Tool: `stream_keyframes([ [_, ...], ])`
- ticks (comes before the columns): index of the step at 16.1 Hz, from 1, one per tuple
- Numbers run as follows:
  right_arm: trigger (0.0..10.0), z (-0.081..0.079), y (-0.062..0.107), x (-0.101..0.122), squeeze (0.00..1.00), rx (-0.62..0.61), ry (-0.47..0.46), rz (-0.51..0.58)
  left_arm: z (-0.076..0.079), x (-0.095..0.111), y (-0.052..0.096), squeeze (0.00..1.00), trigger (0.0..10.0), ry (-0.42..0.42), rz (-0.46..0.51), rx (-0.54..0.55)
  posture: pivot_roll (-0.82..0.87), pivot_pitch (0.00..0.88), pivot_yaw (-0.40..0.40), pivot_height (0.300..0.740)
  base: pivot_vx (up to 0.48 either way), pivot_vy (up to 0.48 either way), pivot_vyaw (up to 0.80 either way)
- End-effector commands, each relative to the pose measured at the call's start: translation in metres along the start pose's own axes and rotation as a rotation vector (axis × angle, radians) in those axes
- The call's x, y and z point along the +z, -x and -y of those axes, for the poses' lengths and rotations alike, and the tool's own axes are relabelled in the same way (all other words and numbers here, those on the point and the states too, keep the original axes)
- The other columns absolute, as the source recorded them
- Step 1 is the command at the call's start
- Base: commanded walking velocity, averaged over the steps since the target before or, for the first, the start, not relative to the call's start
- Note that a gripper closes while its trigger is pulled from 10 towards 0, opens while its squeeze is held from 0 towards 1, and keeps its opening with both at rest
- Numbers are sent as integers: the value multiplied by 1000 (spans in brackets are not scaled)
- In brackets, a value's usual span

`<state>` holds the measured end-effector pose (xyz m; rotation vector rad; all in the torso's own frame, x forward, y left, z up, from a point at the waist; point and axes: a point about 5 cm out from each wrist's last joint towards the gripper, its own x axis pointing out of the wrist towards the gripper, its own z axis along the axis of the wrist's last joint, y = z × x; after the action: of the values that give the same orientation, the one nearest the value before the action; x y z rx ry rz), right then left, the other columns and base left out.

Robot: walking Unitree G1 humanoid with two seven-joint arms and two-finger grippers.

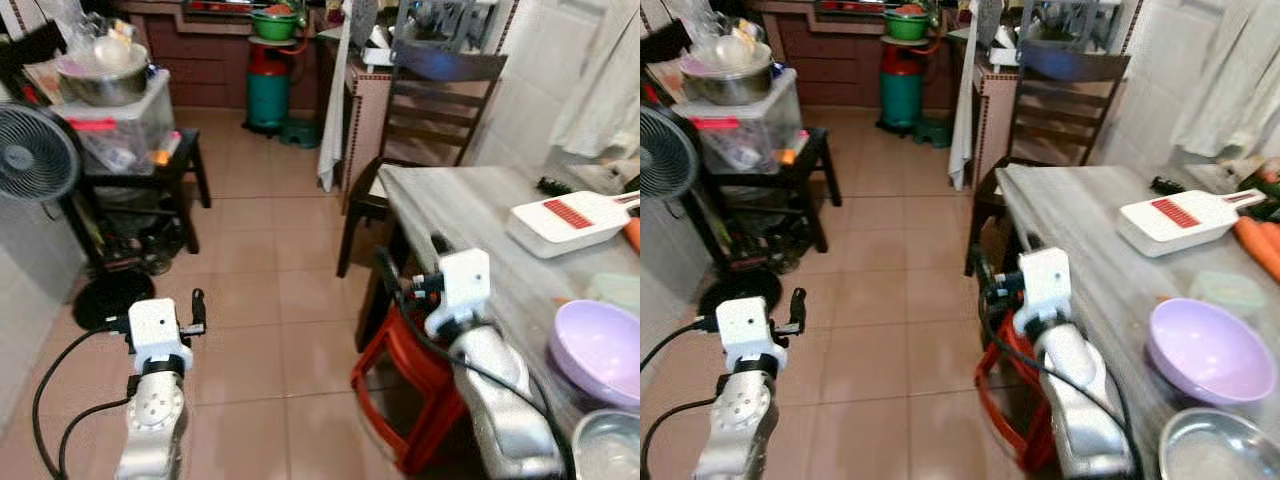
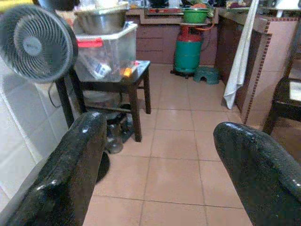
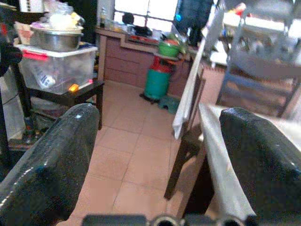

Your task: Setting the table

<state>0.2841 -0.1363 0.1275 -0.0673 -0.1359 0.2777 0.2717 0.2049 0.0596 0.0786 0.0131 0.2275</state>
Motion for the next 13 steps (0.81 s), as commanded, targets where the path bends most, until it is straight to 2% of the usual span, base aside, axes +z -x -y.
stream_keyframes([
  [1,10000,8,5,-4,0,-56,-20,-12,3,2,-5,0,10000,-14,-7,-28,-29,0,2,740,0,0,0],
  [6,10000,13,14,-22,0,-120,-56,-65,5,1,-12,0,10000,-37,-27,-49,-44,0,36,740,0,0,0],
  [13,10000,15,13,-27,0,-107,-51,-76,1,-5,-14,0,10000,-45,-55,-17,-38,0,28,740,0,426,747],
])
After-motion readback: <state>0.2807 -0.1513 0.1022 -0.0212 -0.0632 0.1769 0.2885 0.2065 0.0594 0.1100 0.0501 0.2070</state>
